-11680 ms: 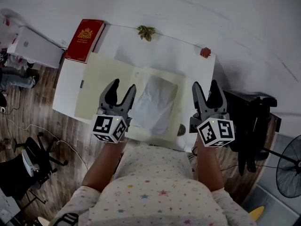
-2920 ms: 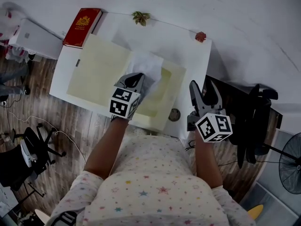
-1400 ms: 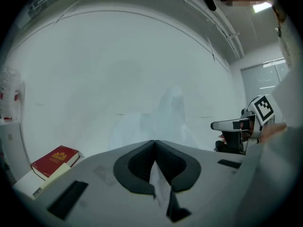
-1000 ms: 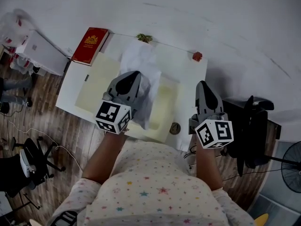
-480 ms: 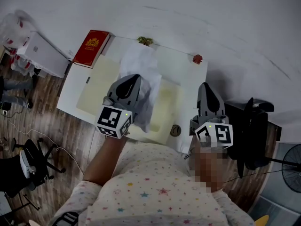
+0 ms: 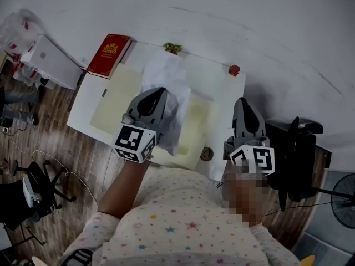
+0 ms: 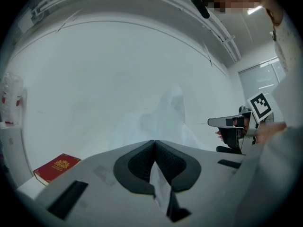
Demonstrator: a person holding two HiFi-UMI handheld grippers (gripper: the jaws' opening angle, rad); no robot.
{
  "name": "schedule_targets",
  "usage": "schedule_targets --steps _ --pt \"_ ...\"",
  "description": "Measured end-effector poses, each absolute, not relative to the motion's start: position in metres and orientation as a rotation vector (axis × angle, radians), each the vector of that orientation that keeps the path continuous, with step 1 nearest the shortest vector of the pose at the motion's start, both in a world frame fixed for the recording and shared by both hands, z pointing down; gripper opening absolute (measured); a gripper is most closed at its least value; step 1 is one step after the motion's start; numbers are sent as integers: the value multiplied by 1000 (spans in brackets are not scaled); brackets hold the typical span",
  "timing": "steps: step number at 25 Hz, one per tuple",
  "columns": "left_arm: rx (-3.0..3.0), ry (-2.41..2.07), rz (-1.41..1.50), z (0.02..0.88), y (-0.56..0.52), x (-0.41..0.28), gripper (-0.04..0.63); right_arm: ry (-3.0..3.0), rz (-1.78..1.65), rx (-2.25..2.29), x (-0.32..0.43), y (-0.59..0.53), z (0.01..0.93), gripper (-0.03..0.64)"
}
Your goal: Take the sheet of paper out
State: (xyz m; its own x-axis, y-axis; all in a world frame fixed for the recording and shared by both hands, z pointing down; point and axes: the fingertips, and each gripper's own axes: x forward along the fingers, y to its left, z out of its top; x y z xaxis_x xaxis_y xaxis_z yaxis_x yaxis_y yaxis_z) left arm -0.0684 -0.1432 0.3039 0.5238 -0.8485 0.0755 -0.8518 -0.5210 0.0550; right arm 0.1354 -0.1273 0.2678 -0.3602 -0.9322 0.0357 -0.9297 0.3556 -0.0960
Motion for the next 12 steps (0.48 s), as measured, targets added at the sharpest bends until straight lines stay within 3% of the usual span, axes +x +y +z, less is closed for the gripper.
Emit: schedule_targets --steps 12 --pt "2660 -1499 60 305 -144 -72 14 2578 -172 -1761 132 -129 272 0"
